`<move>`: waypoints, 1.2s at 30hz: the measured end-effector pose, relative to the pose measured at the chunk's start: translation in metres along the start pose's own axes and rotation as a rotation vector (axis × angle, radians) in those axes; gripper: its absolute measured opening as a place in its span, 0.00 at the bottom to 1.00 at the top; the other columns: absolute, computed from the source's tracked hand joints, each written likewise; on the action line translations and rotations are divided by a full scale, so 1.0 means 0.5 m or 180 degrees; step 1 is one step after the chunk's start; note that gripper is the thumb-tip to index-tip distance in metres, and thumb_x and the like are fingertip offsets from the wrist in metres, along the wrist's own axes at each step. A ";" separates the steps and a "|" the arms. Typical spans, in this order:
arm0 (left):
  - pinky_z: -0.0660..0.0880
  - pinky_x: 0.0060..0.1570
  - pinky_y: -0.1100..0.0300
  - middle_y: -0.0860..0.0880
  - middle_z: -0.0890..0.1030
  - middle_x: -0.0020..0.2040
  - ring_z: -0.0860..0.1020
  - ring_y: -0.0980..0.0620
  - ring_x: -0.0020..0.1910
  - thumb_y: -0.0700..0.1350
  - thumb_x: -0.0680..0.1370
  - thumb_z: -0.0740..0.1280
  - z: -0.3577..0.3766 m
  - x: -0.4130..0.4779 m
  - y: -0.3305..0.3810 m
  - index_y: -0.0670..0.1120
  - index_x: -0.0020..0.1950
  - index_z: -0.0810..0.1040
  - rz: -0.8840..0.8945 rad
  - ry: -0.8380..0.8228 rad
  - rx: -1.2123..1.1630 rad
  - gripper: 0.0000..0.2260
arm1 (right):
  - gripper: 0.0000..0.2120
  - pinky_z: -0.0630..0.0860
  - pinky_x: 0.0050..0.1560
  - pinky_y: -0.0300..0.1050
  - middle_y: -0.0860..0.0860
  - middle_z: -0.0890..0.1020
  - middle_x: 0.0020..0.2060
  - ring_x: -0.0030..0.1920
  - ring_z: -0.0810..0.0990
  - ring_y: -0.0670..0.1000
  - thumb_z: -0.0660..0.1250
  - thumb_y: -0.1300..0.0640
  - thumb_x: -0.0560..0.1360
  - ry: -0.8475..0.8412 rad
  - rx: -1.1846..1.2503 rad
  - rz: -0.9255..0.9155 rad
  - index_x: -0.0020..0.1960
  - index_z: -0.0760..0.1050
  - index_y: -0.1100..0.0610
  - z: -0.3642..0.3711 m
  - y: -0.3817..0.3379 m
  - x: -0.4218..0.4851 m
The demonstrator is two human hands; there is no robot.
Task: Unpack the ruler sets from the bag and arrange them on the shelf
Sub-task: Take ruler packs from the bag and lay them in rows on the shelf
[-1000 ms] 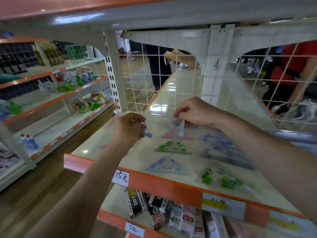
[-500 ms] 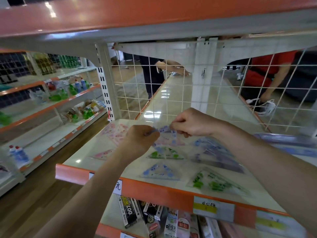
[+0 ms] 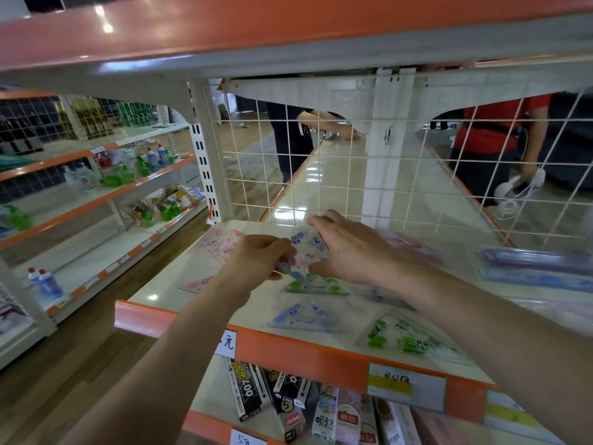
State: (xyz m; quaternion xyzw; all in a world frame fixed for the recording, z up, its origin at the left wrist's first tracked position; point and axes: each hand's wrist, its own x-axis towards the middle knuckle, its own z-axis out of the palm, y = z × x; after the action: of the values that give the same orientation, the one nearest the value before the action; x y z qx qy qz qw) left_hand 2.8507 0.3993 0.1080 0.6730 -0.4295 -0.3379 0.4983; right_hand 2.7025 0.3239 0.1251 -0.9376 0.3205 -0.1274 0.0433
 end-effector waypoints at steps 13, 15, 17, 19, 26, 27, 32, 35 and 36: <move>0.69 0.34 0.64 0.52 0.80 0.44 0.74 0.57 0.35 0.39 0.78 0.60 -0.044 0.008 -0.025 0.47 0.49 0.82 0.0416 0.0899 0.1142 0.11 | 0.29 0.70 0.37 0.41 0.45 0.74 0.43 0.42 0.74 0.46 0.72 0.43 0.69 -0.1220 0.0001 0.0321 0.64 0.70 0.57 0.018 -0.015 -0.030; 0.71 0.40 0.63 0.53 0.79 0.43 0.76 0.55 0.39 0.37 0.78 0.60 -0.047 0.007 -0.028 0.46 0.50 0.81 0.0479 0.0931 0.1037 0.11 | 0.29 0.72 0.39 0.44 0.49 0.78 0.48 0.44 0.77 0.50 0.71 0.42 0.69 -0.1387 -0.0136 0.0217 0.63 0.73 0.59 0.031 -0.024 -0.029; 0.74 0.43 0.60 0.51 0.80 0.44 0.78 0.53 0.42 0.36 0.77 0.61 -0.048 0.006 -0.029 0.47 0.52 0.80 0.0488 0.0945 0.0906 0.11 | 0.28 0.74 0.43 0.44 0.51 0.80 0.52 0.45 0.78 0.50 0.71 0.41 0.69 -0.1520 -0.0166 0.0204 0.62 0.74 0.57 0.042 -0.030 -0.028; 0.76 0.42 0.58 0.48 0.81 0.46 0.79 0.52 0.40 0.36 0.77 0.62 -0.049 0.003 -0.027 0.49 0.56 0.78 0.0401 0.0889 0.0622 0.12 | 0.27 0.77 0.50 0.47 0.50 0.79 0.53 0.50 0.78 0.51 0.70 0.40 0.69 -0.1614 -0.0160 0.0240 0.61 0.73 0.55 0.051 -0.032 -0.028; 0.76 0.37 0.61 0.47 0.84 0.43 0.78 0.51 0.36 0.35 0.76 0.65 -0.047 -0.004 -0.022 0.47 0.59 0.73 -0.0056 0.0380 -0.0428 0.13 | 0.19 0.70 0.46 0.41 0.47 0.74 0.52 0.50 0.73 0.47 0.64 0.47 0.77 -0.0970 0.0465 0.0366 0.65 0.71 0.52 0.029 -0.010 -0.031; 0.75 0.36 0.62 0.47 0.84 0.41 0.77 0.53 0.34 0.36 0.76 0.66 -0.045 -0.005 -0.020 0.44 0.57 0.75 -0.0072 0.0295 -0.0414 0.11 | 0.18 0.71 0.50 0.41 0.47 0.75 0.56 0.53 0.74 0.47 0.64 0.51 0.78 -0.0562 0.0657 0.0376 0.66 0.71 0.52 0.022 -0.007 -0.030; 0.74 0.31 0.65 0.48 0.83 0.37 0.76 0.57 0.29 0.36 0.74 0.68 -0.023 -0.001 -0.009 0.46 0.51 0.80 -0.0079 -0.0209 0.0139 0.08 | 0.14 0.72 0.58 0.45 0.45 0.68 0.66 0.64 0.66 0.46 0.63 0.65 0.75 0.0512 0.0097 -0.0571 0.58 0.73 0.53 -0.010 -0.023 -0.028; 0.74 0.32 0.65 0.48 0.82 0.37 0.75 0.56 0.32 0.38 0.74 0.68 -0.007 0.004 -0.002 0.45 0.48 0.82 0.0013 -0.0394 0.0313 0.06 | 0.15 0.73 0.54 0.46 0.47 0.71 0.62 0.61 0.67 0.48 0.64 0.66 0.73 0.0227 -0.0322 -0.0813 0.58 0.70 0.54 0.003 -0.027 -0.022; 0.75 0.33 0.65 0.48 0.82 0.37 0.75 0.56 0.32 0.38 0.73 0.69 -0.005 0.006 0.000 0.44 0.47 0.82 0.0018 -0.0399 0.0306 0.05 | 0.14 0.72 0.52 0.45 0.47 0.73 0.58 0.58 0.68 0.49 0.64 0.64 0.73 0.0194 -0.0366 -0.0816 0.58 0.70 0.54 0.006 -0.025 -0.022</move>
State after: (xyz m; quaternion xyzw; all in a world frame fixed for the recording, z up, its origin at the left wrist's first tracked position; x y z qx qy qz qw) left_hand 2.8539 0.3977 0.1083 0.6724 -0.4776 -0.3570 0.4386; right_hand 2.7024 0.3405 0.1217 -0.9675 0.2060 -0.1417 -0.0368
